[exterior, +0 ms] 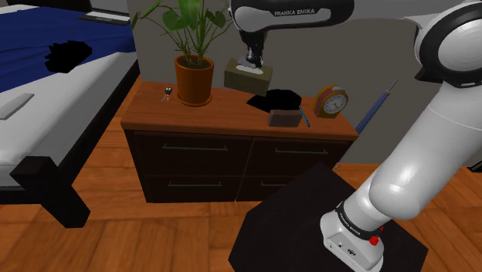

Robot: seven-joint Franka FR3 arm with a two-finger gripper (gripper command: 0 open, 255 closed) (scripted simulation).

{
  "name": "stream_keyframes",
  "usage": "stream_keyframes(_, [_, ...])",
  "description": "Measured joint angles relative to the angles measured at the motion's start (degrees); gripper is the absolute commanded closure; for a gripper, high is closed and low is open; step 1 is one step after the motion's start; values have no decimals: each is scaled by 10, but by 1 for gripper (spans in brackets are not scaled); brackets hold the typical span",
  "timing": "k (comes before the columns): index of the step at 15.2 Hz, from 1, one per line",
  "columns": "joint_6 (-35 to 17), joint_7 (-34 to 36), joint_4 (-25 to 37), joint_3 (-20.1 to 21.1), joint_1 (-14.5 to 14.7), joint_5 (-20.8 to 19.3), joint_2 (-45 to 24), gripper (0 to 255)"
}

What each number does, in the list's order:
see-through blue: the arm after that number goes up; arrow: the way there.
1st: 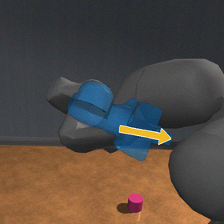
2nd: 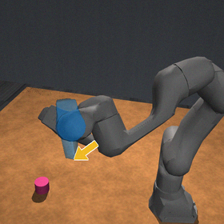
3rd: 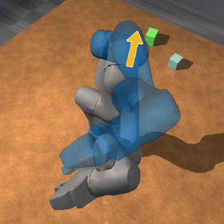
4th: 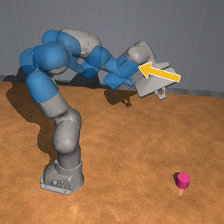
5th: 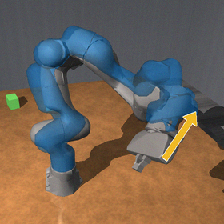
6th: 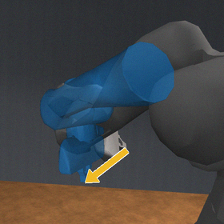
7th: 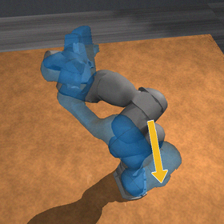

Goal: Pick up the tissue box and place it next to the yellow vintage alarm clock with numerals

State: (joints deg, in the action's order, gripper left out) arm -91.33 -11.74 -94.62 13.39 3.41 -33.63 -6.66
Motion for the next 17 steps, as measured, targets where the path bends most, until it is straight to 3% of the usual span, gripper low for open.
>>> stream_keyframes(12, [80, -40, 100, 3, 8, -4, -12, 255])
stream_keyframes(17, [37, -71, 10, -18, -22, 8, 61, 255])
